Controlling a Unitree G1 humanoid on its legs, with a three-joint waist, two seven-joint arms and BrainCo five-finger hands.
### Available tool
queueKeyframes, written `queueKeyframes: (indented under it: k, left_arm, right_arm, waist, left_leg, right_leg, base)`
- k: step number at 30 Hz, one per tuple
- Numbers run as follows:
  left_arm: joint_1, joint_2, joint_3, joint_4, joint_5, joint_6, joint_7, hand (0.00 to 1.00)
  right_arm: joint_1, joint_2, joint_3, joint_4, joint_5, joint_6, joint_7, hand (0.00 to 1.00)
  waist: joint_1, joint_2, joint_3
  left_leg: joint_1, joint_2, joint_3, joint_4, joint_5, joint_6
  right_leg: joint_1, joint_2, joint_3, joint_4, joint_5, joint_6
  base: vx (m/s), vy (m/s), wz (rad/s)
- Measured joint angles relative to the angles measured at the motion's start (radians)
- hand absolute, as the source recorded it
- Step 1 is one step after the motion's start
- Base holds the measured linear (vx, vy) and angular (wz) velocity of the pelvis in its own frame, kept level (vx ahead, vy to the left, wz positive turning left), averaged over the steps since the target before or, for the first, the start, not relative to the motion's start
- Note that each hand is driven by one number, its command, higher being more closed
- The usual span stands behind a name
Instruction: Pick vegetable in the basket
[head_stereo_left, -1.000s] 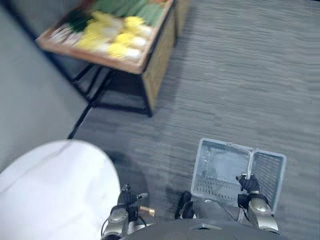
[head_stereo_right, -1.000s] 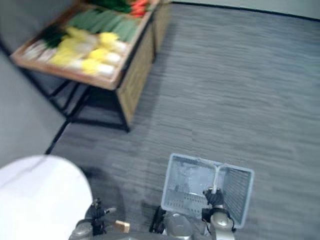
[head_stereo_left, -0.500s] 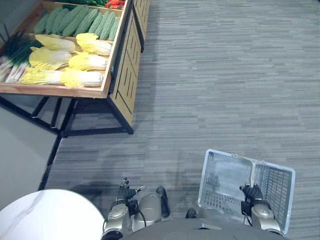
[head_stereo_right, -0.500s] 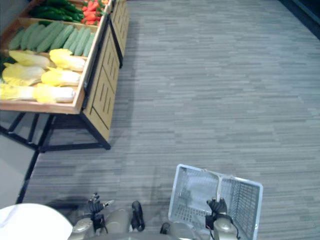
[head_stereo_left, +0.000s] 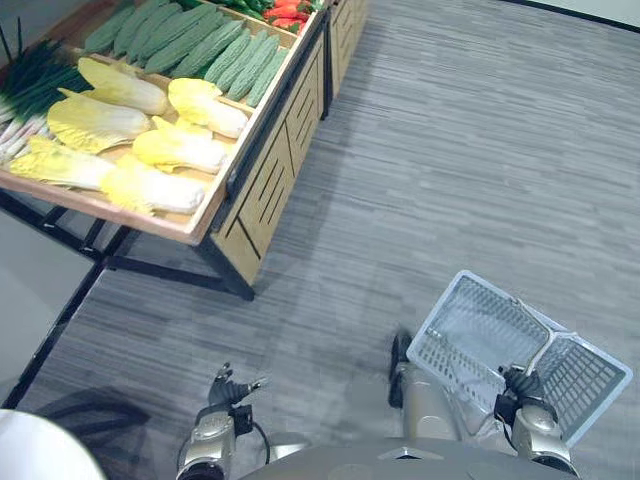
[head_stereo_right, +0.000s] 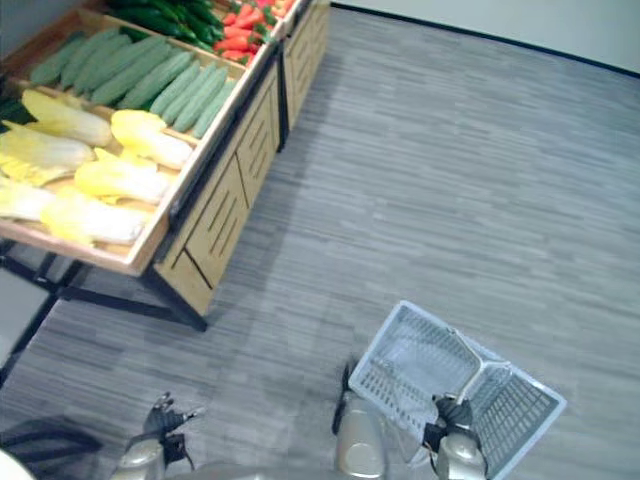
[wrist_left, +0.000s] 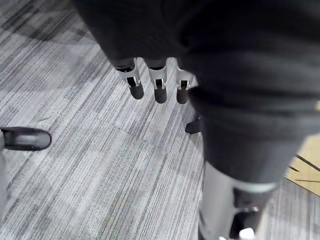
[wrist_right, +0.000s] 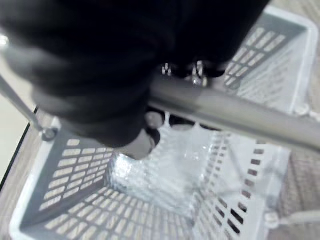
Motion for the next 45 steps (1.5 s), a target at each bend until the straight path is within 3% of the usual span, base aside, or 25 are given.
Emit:
queueKeyframes:
  k: [1,2,4,5,7,9,12,13,14,15,17,20,22,24,26,27,28,29,30,32,34,35,36,39,45]
  left_arm:
    - [0.006,-0.021,0.023,0.005,0.000,-0.001,0.001,0.00]
    - [0.008,-0.025,0.030,0.005,0.000,-0.002,0.001,0.00]
    - [0.024,-0.045,0.056,0.003,-0.005,-0.004,0.001,0.00]
    - [0.030,-0.047,0.056,0.003,-0.005,-0.004,0.001,0.00]
    - [0.071,-0.046,0.062,-0.013,-0.028,-0.003,0.001,0.00]
    - [0.084,-0.046,0.060,-0.036,-0.043,-0.003,0.000,0.00]
    - [0.081,-0.053,0.062,-0.053,-0.057,-0.006,-0.001,0.00]
    - [0.079,-0.047,0.061,-0.053,-0.059,-0.005,-0.001,0.00]
    - [0.076,-0.045,0.061,-0.048,-0.059,-0.004,-0.001,0.00]
    - [0.072,-0.039,0.065,-0.056,-0.058,-0.006,-0.001,0.00]
    - [0.075,-0.037,0.107,-0.047,-0.057,0.006,0.000,0.00]
    - [0.117,-0.036,0.090,-0.034,-0.049,0.039,-0.002,0.00]
    - [0.127,-0.026,0.065,-0.035,-0.041,0.042,0.000,0.00]
    - [0.129,-0.022,0.057,-0.038,-0.040,0.045,0.002,0.00]
    - [0.120,-0.019,0.058,-0.056,-0.041,0.045,0.003,0.00]
    - [0.107,-0.006,0.057,-0.068,-0.042,0.043,0.003,0.00]
    - [0.100,0.027,0.047,-0.088,-0.043,0.040,0.003,0.00]
    - [0.084,0.039,0.038,-0.089,-0.043,0.037,0.003,0.00]
    - [0.042,0.013,0.011,-0.081,-0.045,0.043,0.000,0.00]
    - [0.019,-0.007,0.011,-0.099,-0.049,0.032,0.002,0.00]
    - [-0.003,0.021,0.060,-0.107,-0.052,0.023,0.004,0.00]
    - [-0.009,0.019,0.073,-0.106,-0.053,0.023,0.004,0.00]
    - [-0.014,0.015,0.085,-0.115,-0.059,0.023,0.004,0.00]
    - [-0.019,0.018,0.125,-0.187,-0.064,0.014,0.010,0.00]
    - [-0.048,0.052,0.150,-0.305,-0.092,-0.012,0.073,0.00]
  right_arm:
    - [0.000,-0.007,-0.013,0.010,0.000,0.001,0.006,1.00]
    - [0.000,-0.007,-0.013,0.010,0.000,0.002,0.006,1.00]
    - [0.015,-0.006,0.011,0.020,0.000,0.019,0.008,1.00]
    - [0.018,-0.008,0.029,0.025,0.000,0.024,0.009,1.00]
    - [0.027,-0.016,0.080,0.030,0.000,0.043,0.013,1.00]
    - [0.029,-0.019,0.108,0.033,-0.002,0.049,0.020,1.00]
    - [0.022,-0.038,0.152,0.037,-0.004,0.059,0.044,1.00]
    - [0.028,-0.036,0.152,0.041,-0.005,0.066,0.045,1.00]
    - [0.033,-0.031,0.148,0.046,-0.006,0.072,0.045,1.00]
    - [0.026,-0.029,0.136,0.048,-0.016,0.079,0.045,1.00]
    - [0.007,-0.030,0.133,0.048,-0.038,0.078,0.045,1.00]
    - [0.017,-0.033,0.107,0.049,-0.043,0.068,0.038,1.00]
    - [0.014,-0.050,0.098,0.042,-0.043,0.058,0.033,1.00]
    - [0.023,-0.047,0.098,0.027,-0.043,0.047,0.030,1.00]
    - [0.022,-0.042,0.098,0.006,-0.041,0.031,0.028,1.00]
    - [0.020,-0.037,0.098,-0.008,-0.040,0.020,0.027,1.00]
    - [0.024,-0.027,0.100,-0.010,-0.041,0.012,0.025,1.00]
    - [0.027,-0.011,0.097,-0.002,-0.041,0.010,0.023,1.00]
    - [0.014,-0.029,0.056,0.033,-0.039,0.014,0.006,1.00]
    - [0.023,-0.045,0.038,0.028,-0.018,0.015,0.006,1.00]
    - [0.031,-0.016,0.015,0.071,0.012,0.023,0.006,1.00]
    - [0.028,-0.014,0.014,0.072,0.018,0.026,0.007,1.00]
    - [0.029,-0.014,0.005,0.075,0.020,0.026,0.008,1.00]
    - [0.055,-0.016,-0.018,0.090,0.020,0.034,0.007,1.00]
    - [0.067,-0.009,-0.025,0.086,0.019,0.033,0.006,1.00]
  waist:
    - [-0.001,0.018,-0.002]
    - [0.001,0.024,-0.005]
    - [0.008,0.036,-0.003]
    - [0.014,0.033,0.000]
    - [0.045,0.016,0.017]
    - [0.069,0.010,0.020]
    - [0.076,0.004,0.022]
    - [0.068,-0.004,0.017]
    - [0.063,-0.023,0.008]
    - [0.058,-0.037,-0.008]
    - [0.073,-0.069,-0.011]
    - [0.075,-0.079,-0.021]
    - [0.071,-0.079,-0.023]
    - [0.062,-0.069,-0.024]
    - [0.038,-0.069,-0.025]
    - [0.026,-0.076,-0.021]
    - [0.013,-0.117,-0.023]
    - [0.003,-0.146,-0.022]
    - [0.031,-0.088,-0.018]
    - [0.005,-0.048,-0.008]
    - [-0.002,-0.048,-0.009]
    - [0.005,-0.037,-0.008]
    - [0.008,-0.011,-0.007]
    - [0.015,0.007,-0.019]
    - [0.017,0.007,-0.025]
  left_leg:
    - [-0.024,0.026,-0.019,0.097,0.061,-0.018]
    - [-0.038,0.032,-0.031,0.133,0.073,-0.020]
    - [-0.223,0.075,-0.094,0.523,0.204,-0.052]
    - [-0.279,0.081,-0.084,0.643,0.199,-0.053]
    - [-0.410,0.112,0.049,0.920,0.094,-0.028]
    - [-0.473,0.098,0.128,0.926,0.045,-0.013]
    - [-0.567,0.030,0.386,0.658,0.011,0.008]
    - [-0.529,-0.006,0.655,0.474,0.006,0.151]
    - [-0.499,-0.020,0.739,0.435,-0.013,0.176]
    - [-0.487,-0.036,0.847,0.405,-0.037,0.246]
    - [-0.464,-0.047,0.886,0.403,-0.101,0.294]
    - [-0.350,-0.090,0.722,0.285,-0.129,0.212]
    - [-0.280,-0.096,0.634,0.203,-0.100,0.165]
    - [-0.230,-0.084,0.555,0.140,-0.057,0.105]
    - [-0.207,-0.048,0.459,0.109,-0.026,0.053]
    - [-0.207,-0.023,0.385,0.107,-0.007,0.017]
    - [-0.219,-0.030,0.319,0.104,0.001,-0.029]
    - [-0.218,-0.032,0.283,0.094,0.001,-0.053]
    - [-0.234,-0.009,0.235,0.075,0.006,-0.054]
    - [-0.293,-0.044,0.218,0.057,0.069,-0.030]
    - [-0.264,-0.037,0.187,-0.037,0.121,-0.060]
    - [-0.265,-0.028,0.183,-0.047,0.131,-0.065]
    - [-0.274,-0.012,0.171,-0.055,0.156,-0.059]
    - [-0.277,-0.013,0.153,-0.072,0.209,-0.043]
    - [-0.276,-0.051,0.194,-0.101,0.253,-0.032]
  right_leg:
    - [0.015,0.011,-0.021,0.071,-0.078,-0.023]
    - [0.022,0.013,-0.028,0.076,-0.090,-0.029]
    - [0.133,0.028,-0.080,0.040,-0.159,-0.035]
    - [0.169,0.033,-0.091,0.019,-0.165,-0.040]
    - [0.335,0.052,-0.115,-0.083,-0.180,-0.067]
    - [0.407,0.052,-0.130,-0.135,-0.188,-0.072]
    - [0.520,0.037,-0.211,-0.205,-0.207,-0.037]
    - [0.575,0.030,-0.285,-0.211,-0.244,0.016]
    - [0.592,0.019,-0.315,-0.212,-0.252,0.023]
    - [0.606,0.010,-0.375,-0.211,-0.250,0.028]
    - [0.647,0.025,-0.425,-0.195,-0.238,0.047]
    - [0.594,-0.040,-0.427,0.256,-0.208,0.112]
    - [0.411,-0.093,-0.340,0.608,-0.222,0.101]
    - [0.258,-0.114,-0.280,0.705,-0.246,0.064]
    - [0.132,-0.111,-0.215,0.636,-0.268,0.043]
    - [0.082,-0.101,-0.149,0.485,-0.279,0.061]
    - [0.096,-0.094,-0.027,0.190,-0.177,0.060]
    - [0.117,-0.097,0.026,0.106,-0.145,0.055]
    - [0.138,-0.053,0.013,0.102,-0.143,0.049]
    - [0.109,0.018,0.210,0.161,-0.154,0.065]
    - [0.172,0.028,0.203,0.128,-0.281,0.045]
    - [0.178,0.035,0.186,0.112,-0.288,0.034]
    - [0.197,0.051,0.156,0.088,-0.282,0.028]
    - [0.252,0.054,0.106,0.023,-0.267,0.020]
    - [0.294,0.018,0.083,-0.050,-0.238,0.033]
  base:
    - [0.54,-0.382,0.12]
    - [0.56,-0.390,0.30]
    - [0.52,-0.301,0.38]
    - [0.49,-0.228,0.37]
    - [0.49,-0.186,0.14]
    - [0.47,-0.090,0.11]
    - [0.43,-0.002,0.67]
    - [0.64,0.044,1.39]
    - [0.65,0.052,1.95]
    - [0.56,0.037,1.48]
    - [0.59,0.016,1.42]
    - [0.57,0.003,1.52]
    - [0.46,-0.167,1.26]
    - [0.43,-0.299,1.22]
    - [0.42,-0.418,1.59]
    - [0.39,-0.553,2.04]
    - [0.37,-0.600,1.99]
    - [0.34,-0.605,1.50]
    - [0.26,-0.461,1.23]
    - [0.18,-0.227,1.28]
    - [0.15,-0.258,0.95]
    - [0.12,-0.350,0.42]
    - [0.06,-0.220,0.44]
    - [0.06,-0.115,0.42]
    - [0.02,0.036,0.19]
